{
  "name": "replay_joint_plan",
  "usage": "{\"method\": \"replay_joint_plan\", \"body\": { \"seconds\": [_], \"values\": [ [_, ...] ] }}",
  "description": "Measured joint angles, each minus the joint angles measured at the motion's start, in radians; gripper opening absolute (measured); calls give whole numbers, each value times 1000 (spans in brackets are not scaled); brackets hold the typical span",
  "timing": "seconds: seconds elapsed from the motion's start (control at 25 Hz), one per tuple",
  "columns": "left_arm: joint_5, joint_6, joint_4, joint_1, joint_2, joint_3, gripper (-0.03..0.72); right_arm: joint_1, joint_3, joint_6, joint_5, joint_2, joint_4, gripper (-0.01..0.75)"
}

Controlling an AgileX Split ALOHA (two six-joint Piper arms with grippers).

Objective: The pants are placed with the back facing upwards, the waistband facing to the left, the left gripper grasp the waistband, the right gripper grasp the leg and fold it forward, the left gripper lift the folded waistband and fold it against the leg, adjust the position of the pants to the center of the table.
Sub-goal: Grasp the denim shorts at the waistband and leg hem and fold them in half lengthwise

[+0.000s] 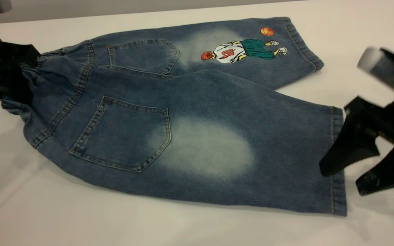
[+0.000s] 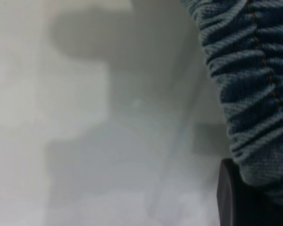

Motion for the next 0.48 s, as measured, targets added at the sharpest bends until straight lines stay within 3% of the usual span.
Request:
{"method": "replay_joint_plan", "body": {
  "seconds": [0.28,0.48],
  "values": [
    [-2,-1,0,0,0,0,128,0,0,-106,-48,73,110,447],
    [-5,-1,0,0,0,0,128,22,-3,-153,-12,105,148,444]
  ]
}}
